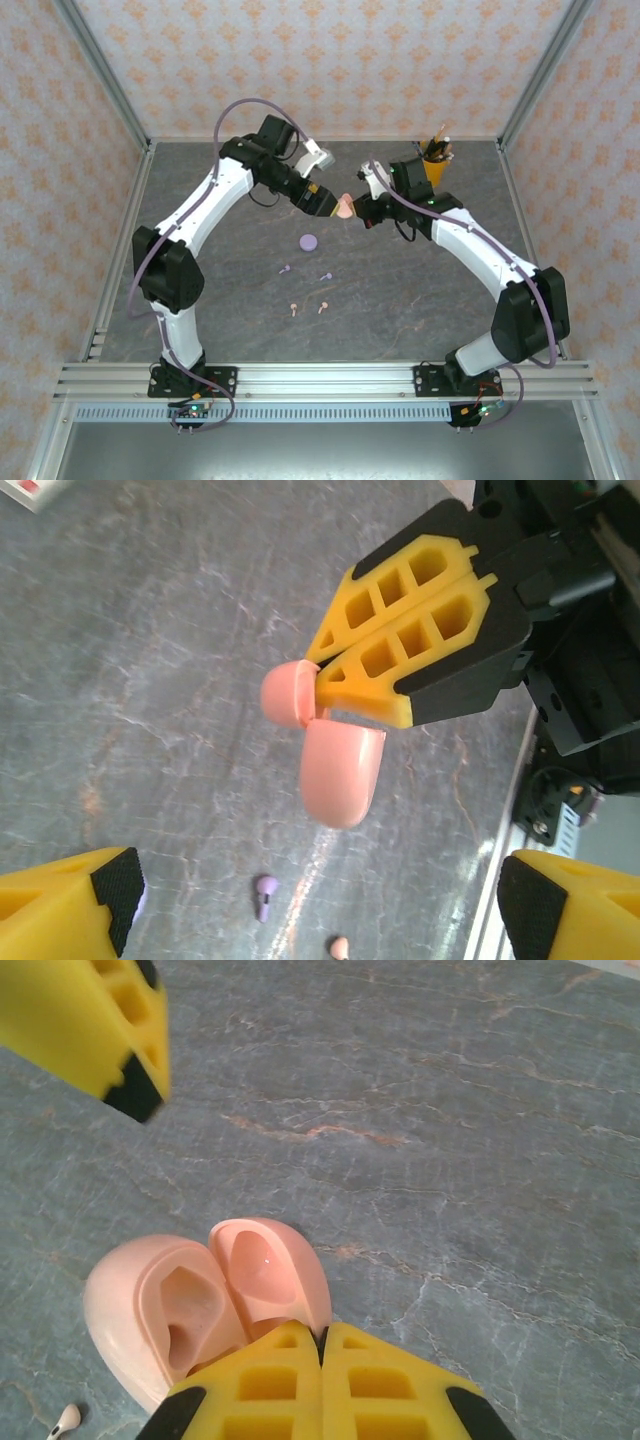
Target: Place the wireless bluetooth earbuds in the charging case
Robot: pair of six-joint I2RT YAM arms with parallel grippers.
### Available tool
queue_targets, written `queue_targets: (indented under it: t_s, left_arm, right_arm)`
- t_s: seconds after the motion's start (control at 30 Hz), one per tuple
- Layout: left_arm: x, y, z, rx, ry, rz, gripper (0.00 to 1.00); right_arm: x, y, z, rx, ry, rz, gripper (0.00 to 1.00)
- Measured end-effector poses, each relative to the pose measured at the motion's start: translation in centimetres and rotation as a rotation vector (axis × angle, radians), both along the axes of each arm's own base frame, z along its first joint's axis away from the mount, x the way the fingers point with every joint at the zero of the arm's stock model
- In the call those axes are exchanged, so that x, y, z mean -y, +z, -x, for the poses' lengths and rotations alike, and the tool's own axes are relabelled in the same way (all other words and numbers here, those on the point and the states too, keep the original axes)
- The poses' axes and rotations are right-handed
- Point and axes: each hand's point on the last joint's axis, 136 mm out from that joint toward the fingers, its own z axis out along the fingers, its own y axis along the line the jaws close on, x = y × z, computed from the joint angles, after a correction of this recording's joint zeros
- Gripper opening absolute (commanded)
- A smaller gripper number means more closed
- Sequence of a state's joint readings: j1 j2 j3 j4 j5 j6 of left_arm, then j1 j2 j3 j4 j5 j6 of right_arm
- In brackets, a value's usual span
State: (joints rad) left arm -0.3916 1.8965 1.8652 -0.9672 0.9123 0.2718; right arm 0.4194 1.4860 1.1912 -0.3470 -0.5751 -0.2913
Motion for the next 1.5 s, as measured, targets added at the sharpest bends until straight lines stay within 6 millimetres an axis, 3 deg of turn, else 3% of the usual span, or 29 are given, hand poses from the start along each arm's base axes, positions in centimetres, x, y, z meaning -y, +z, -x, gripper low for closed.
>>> queue_targets:
  t_s: [0.13, 0.33, 0.6, 1.27, 1.5]
  left_arm:
    - [0.3, -0.3, 0.9, -0.045, -0.041, 0.023, 0.86]
    - [1.3, 0.2, 0.8, -0.062, -0.096, 0.069, 0.82]
    - [1.6, -1.5, 1.0, -0.122, -0.117, 0.069, 0.78]
    - [2.8, -0.9, 2.2, -0.117, -0.173, 0.080, 0.64]
    - [2.9, -1.5, 2.3, -0.142, -0.180, 0.082, 0.60]
  right_arm:
    - [0.0, -0.2, 0.2, -0.005, 0.011, 0.010, 0.00]
    - [-0.2, -0.4, 0.8, -0.024, 0.035, 0.005, 0.00]
    - [-0.7, -0.3, 1.3, -0.037, 0.060, -0.010, 0.00]
    - [-1.3, 0.5, 2.0, -0.047, 0.085, -0.052, 0.00]
    - [-1.4, 0.6, 2.2, -0.049, 0.089, -0.058, 0.00]
